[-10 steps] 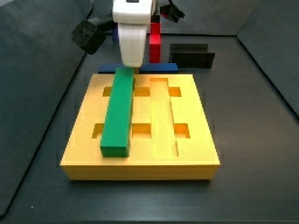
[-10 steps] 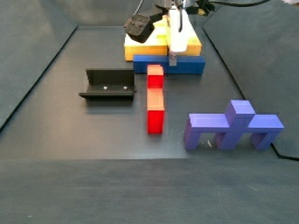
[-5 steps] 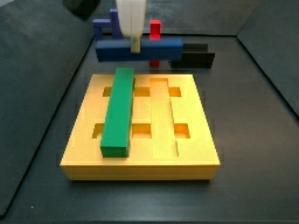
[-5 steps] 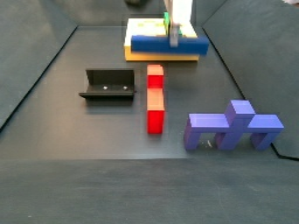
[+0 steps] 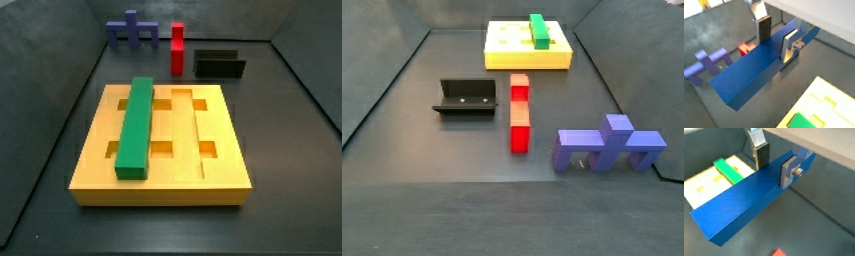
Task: Pick up the blue object. Move up. Move to above the board. Insert the blue object.
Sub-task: Move to above the board.
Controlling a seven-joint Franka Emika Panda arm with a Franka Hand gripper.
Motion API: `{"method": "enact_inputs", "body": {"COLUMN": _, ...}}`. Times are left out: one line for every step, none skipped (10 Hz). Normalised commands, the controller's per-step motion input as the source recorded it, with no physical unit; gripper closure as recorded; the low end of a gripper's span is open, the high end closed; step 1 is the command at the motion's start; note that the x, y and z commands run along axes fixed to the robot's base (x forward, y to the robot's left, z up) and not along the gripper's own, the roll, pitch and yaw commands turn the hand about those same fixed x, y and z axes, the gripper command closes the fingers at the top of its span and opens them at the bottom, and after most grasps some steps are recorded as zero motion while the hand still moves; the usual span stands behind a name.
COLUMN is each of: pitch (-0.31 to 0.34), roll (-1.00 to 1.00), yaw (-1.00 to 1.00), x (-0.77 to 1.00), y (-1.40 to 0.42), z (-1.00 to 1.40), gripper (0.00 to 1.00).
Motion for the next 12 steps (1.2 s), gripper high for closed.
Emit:
{"method": "enact_inputs", "body": {"pitch": 0.072, "roll": -0.05, "yaw": -0.01, "x": 0.02, "y": 0.0, "z": 0.49, "gripper": 1.0}}
{"method": "enact_inputs", "body": {"pitch": 0.066, "roll": -0.05, "yaw": 0.0, "x": 0.04, "y": 0.0, "z": 0.25, "gripper": 1.0}}
{"method": "enact_inputs", "body": {"pitch": 0.08, "roll": -0.05, "yaw": -0.01, "x": 0.02, "y": 0.0, "z": 0.18, "gripper": 1.0}}
{"method": "enact_inputs", "body": {"pitch": 0.029, "roll": -0.02, "yaw": 1.0, "x": 0.29, "y": -1.4, "z": 0.38, "gripper": 1.0}}
{"method": "enact_inputs", "body": {"pitch": 0.031, "roll": 0.0, "yaw": 1.0, "x": 0.28, "y": -1.4, "z": 0.35, "gripper": 1.0}}
{"method": "enact_inputs", "body": {"pitch": 0.038, "roll": 0.0, "yaw": 1.0, "x": 0.31, "y": -1.4, "z": 0.34, "gripper": 1.0}}
{"method": "enact_inputs", "body": {"pitch": 0.051, "roll": 0.0, "yaw": 1.0, "x": 0.41, "y": -1.4, "z": 0.35, "gripper": 1.0}}
{"method": "enact_inputs", "body": {"pitch": 0.057, "roll": 0.0, "yaw": 1.0, "x": 0.27, "y": -0.89, "z": 0.23, "gripper": 1.0}}
{"method": "enact_inputs", "body": {"pitch": 0.064, "roll": 0.01, "yaw": 1.0, "x": 0.15, "y": -0.37, "z": 0.11, "gripper": 1.0}}
{"method": "enact_inputs", "body": {"pitch": 0.063, "roll": 0.0, "yaw": 1.0, "x": 0.11, "y": -0.22, "z": 0.07, "gripper": 1.0}}
{"method": "enact_inputs", "body": {"pitch": 0.063, "roll": 0.01, "yaw": 1.0, "x": 0.03, "y": -0.12, "z": 0.05, "gripper": 1.0}}
{"method": "enact_inputs", "body": {"pitch": 0.066, "roll": 0.01, "yaw": 1.0, "x": 0.03, "y": -0.08, "z": 0.04, "gripper": 1.0}}
